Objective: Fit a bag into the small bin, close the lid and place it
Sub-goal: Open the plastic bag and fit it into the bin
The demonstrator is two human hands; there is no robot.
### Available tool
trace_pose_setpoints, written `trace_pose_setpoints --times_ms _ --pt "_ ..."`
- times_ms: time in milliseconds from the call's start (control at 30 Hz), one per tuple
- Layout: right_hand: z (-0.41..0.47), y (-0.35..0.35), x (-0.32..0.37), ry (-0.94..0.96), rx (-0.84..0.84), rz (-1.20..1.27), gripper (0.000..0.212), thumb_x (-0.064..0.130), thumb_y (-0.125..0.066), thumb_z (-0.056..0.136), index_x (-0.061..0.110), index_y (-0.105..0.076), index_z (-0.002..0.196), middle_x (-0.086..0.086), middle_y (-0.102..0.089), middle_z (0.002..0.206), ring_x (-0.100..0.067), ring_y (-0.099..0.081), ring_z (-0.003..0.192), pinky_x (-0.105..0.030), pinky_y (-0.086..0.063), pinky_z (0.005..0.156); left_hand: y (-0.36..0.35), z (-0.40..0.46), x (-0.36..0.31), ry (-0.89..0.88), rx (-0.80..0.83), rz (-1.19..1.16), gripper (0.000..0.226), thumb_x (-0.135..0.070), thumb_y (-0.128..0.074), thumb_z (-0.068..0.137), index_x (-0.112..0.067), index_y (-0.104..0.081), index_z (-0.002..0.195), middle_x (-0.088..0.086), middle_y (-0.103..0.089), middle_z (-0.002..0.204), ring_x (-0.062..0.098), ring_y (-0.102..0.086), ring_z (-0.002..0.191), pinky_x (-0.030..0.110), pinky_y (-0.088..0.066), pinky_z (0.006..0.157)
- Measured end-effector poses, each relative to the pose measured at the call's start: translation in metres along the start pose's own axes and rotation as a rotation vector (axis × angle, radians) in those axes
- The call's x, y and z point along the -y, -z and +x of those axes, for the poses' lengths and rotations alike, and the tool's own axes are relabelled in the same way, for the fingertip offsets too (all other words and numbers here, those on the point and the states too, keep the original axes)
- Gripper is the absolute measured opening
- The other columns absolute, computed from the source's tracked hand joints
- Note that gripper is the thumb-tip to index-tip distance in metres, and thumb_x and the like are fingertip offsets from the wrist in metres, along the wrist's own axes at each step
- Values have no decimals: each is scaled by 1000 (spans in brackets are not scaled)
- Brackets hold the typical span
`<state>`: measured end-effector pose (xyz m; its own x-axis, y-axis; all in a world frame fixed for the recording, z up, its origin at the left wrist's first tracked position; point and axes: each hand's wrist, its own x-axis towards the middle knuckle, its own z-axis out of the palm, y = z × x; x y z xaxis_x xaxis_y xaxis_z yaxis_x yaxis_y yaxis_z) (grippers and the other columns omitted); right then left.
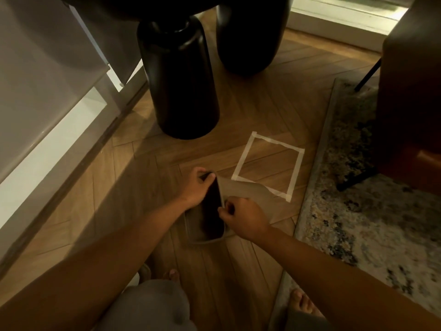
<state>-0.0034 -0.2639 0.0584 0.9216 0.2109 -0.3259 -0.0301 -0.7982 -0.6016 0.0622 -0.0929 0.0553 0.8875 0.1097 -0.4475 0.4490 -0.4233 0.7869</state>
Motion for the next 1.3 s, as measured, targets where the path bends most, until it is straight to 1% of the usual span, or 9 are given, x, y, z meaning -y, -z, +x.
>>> trace_pose_setpoints --times_ms 133,267,367,633,700,867,967,1100,1300 --pt "0 4 -6 20 -18 25 28 42 -64 97 23 -57 78 1 -65 71 -15 -64 64 -26 -44 52 17 -6 42 43 -149 142 49 -37 -59 97 -9 -49 136 7 -62 121 24 -61 112 24 -45 85" --pt "0 8 -10 17 -76 23 25 44 -65 96 22 -57 89 4 -63 79 -14 -63 69 -33 -51 59 17 -7 76 232 37 74 54 -30 -56 99 -12 -40 147 8 -57 135 32 -55 126 40 -44 104" --pt "0 13 -12 31 -106 19 25 45 -66 94 23 -60 104 4 -63 96 -15 -65 80 -34 -57 67 12 -6 88 258 105 27 40 -11 -57 98 -10 -49 137 9 -64 116 35 -63 113 40 -51 96" --pt "2 55 -29 -80 -101 79 22 29 -59 105 20 -63 124 10 -69 87 -5 -70 78 -17 -52 60 21 6 60 158 45 83 32 12 -43 93 -7 -68 101 11 -67 100 25 -61 89 27 -48 71" --pt "-1 62 -35 -94 -111 64 23 29 -59 105 19 -63 126 12 -67 81 3 -64 70 -14 -46 56 26 10 54 94 12 129 36 8 -42 94 -6 -69 112 14 -70 111 30 -65 96 38 -54 78" --pt "-17 66 -48 -171 -174 49 26 29 -62 104 17 -63 127 13 -64 72 5 -60 64 -17 -42 54 29 6 29 -10 38 172 39 2 -43 96 -7 -62 128 11 -67 124 23 -64 100 34 -54 83" --pt "-30 66 -57 -234 -162 81 28 29 -63 103 15 -62 127 9 -67 76 -1 -63 68 -22 -47 58 21 1 17 -19 61 176 39 5 -41 96 -3 -62 128 10 -66 123 15 -62 90 15 -47 66" --pt "-47 62 -71 -308 -141 119 27 27 -66 102 12 -64 124 4 -72 82 -8 -71 73 -22 -51 58 4 -7 7 -33 105 233 39 3 -41 99 -3 -58 134 6 -62 127 22 -59 108 6 -42 64" --pt "-68 60 -92 -457 -105 187 32 25 -69 100 8 -59 125 -4 -74 82 -9 -71 61 -22 -50 50 -18 -8 15 -63 221 313 38 7 -44 96 -5 -59 130 9 -62 122 17 -55 98 25 -49 76"
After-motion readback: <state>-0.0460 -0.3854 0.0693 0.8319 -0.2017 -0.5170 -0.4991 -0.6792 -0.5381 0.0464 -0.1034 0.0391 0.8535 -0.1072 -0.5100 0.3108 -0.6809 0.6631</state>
